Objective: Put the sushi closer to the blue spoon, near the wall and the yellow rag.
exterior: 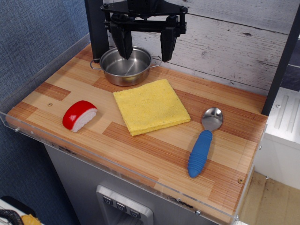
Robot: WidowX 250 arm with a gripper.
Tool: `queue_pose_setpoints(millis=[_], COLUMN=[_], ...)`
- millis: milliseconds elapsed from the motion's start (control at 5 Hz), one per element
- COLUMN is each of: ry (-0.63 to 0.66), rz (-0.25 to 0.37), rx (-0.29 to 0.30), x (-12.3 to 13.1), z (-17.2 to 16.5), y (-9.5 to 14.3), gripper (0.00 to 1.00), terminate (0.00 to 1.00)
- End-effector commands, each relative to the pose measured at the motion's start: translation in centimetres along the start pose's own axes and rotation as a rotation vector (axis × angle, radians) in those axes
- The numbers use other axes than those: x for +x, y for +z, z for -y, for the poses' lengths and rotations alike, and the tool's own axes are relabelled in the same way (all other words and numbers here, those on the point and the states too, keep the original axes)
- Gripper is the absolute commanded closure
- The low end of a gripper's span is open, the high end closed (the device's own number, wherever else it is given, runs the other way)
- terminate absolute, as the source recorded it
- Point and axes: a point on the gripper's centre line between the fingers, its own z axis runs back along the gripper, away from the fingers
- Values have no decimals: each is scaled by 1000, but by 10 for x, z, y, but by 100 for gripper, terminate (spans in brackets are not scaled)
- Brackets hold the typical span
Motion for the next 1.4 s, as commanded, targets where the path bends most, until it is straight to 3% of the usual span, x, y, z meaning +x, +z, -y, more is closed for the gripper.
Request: queue_pose_setpoints(millis=[0, 400, 800, 1200], ry=[0, -51, -51, -176], rz=[0, -77, -137, -82], rx=[0, 89, 109, 121], x=[0, -31, -53, -46], z=[0, -34, -78, -107], y=[0, -1, -14, -34], gripper=[0, 0, 0, 0], terminate=[0, 0, 0, 0])
